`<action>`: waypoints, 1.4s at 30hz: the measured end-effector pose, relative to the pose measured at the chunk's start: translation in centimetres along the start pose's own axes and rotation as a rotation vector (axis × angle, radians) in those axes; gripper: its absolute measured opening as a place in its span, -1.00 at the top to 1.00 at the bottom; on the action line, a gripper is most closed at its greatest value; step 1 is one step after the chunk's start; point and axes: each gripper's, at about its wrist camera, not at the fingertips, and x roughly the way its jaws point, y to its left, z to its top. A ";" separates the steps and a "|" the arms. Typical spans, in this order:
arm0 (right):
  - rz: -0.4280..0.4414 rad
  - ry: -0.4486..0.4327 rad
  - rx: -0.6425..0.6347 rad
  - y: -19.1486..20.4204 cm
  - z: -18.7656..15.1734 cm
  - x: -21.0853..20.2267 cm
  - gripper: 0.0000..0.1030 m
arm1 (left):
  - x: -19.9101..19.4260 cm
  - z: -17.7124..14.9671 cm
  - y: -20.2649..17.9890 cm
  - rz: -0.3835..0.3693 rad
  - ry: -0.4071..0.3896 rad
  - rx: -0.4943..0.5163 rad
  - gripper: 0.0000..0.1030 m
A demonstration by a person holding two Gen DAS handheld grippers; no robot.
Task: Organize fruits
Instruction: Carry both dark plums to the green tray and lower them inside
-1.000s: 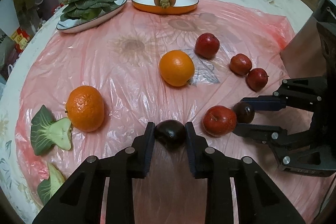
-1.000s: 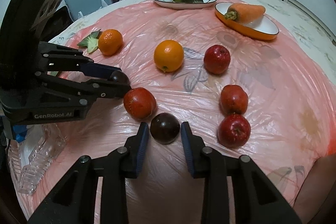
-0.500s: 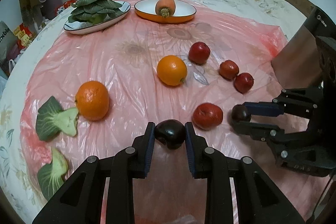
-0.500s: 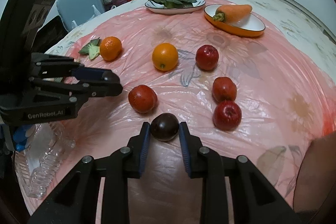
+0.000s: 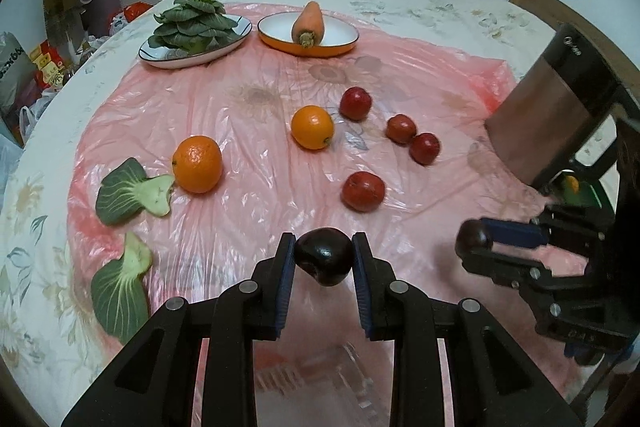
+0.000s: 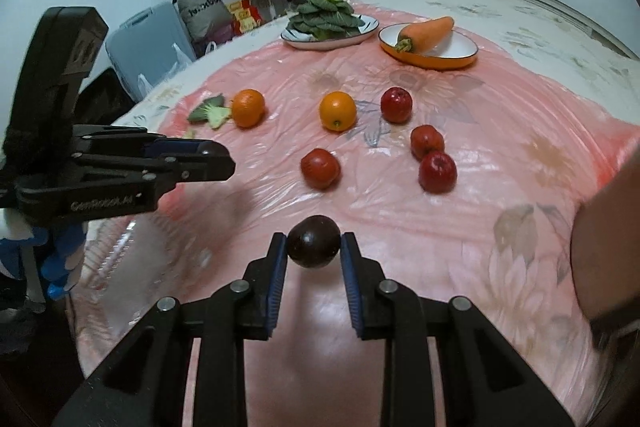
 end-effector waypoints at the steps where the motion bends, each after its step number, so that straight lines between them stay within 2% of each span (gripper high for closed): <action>1: 0.001 -0.009 0.012 0.2 -0.5 -0.7 0.74 | -0.5 -0.1 -0.3 -0.006 -0.004 0.001 0.54; 8: -0.023 -0.058 0.088 0.7 -4.0 -5.0 0.74 | -2.9 -1.1 -3.0 -0.022 -0.017 0.036 0.54; 18: -0.125 -0.133 0.277 -2.8 -11.1 -11.9 0.74 | -3.8 -2.2 -10.3 -0.090 -0.001 0.129 0.54; 30: -0.306 -0.245 0.487 -10.6 -19.6 -21.0 0.74 | -3.3 -2.6 -22.3 -0.197 0.023 0.298 0.54; 36: -0.389 -0.267 0.579 -14.8 -23.1 -23.9 0.74 | -2.8 -2.8 -29.7 -0.273 0.036 0.405 0.54; 42: -0.435 -0.269 0.635 -17.9 -25.6 -25.2 0.74 | -2.0 -3.2 -35.3 -0.319 0.049 0.497 0.54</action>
